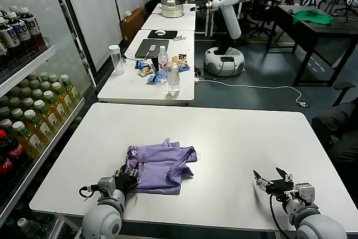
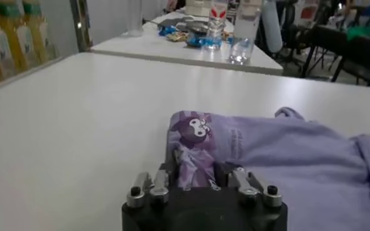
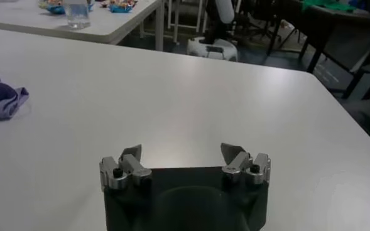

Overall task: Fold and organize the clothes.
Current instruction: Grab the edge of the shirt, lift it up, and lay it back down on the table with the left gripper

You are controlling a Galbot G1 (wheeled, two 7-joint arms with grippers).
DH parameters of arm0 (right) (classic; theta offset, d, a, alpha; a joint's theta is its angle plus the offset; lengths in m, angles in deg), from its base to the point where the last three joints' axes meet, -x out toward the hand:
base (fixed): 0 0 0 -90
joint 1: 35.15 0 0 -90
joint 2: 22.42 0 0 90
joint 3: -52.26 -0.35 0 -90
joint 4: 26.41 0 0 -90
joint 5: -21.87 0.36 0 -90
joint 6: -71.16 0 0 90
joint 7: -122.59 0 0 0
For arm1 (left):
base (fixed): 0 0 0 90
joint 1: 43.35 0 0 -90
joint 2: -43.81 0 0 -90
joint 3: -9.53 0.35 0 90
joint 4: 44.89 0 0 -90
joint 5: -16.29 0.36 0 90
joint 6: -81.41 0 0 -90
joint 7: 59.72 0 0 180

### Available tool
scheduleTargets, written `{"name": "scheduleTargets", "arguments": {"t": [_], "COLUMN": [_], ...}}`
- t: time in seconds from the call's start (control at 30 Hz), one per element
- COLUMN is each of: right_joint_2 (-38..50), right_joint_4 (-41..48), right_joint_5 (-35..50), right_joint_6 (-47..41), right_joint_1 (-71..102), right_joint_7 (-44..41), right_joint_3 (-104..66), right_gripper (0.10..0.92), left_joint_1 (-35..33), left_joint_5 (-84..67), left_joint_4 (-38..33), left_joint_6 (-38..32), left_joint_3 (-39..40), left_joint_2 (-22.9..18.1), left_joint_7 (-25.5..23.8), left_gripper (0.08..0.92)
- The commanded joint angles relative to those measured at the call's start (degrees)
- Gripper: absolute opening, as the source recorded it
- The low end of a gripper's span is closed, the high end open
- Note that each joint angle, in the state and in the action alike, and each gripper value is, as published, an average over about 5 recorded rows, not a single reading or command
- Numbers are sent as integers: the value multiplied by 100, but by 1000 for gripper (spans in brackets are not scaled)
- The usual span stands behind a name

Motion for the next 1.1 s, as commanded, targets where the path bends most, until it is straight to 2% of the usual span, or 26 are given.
{"name": "scheduleTargets", "arguments": {"t": [0.03, 0.27, 0.37, 0.57, 0.9, 1.0, 1.1], "right_joint_2": [-36, -71, -67, -63, -127, -155, -167], "right_joint_4": [-27, -67, -79, -85, -51, -43, -43], "right_joint_5": [-9, -27, -24, -20, -21, -22, -21], "right_joint_6": [-3, -2, -1, 2, 37, 45, 55], "right_joint_1": [29, 99, 111, 110, 8, -20, -35], "right_joint_7": [6, 6, 7, 5, -10, -13, -21], "right_joint_3": [-24, -61, -78, -81, 10, 37, 47], "right_gripper": [823, 823, 823, 823, 823, 823, 823], "left_joint_1": [0, 4, -2, -1, 233, 359, 471], "left_joint_5": [-1664, -2774, -3151, -3738, -5087, -5212, -5018], "left_joint_4": [53, 55, 30, -147, -380, -621, -995], "left_joint_6": [-107, -471, -512, -389, 40, 73, 66], "left_joint_3": [-288, -857, -1143, -1896, -3573, -3625, -3280], "left_joint_2": [-64, -103, -74, 307, 1712, 1939, 1947], "left_joint_7": [64, 149, 144, 146, 240, 266, 247], "left_gripper": [373, 174, 119, 111, 111, 111, 111]}}
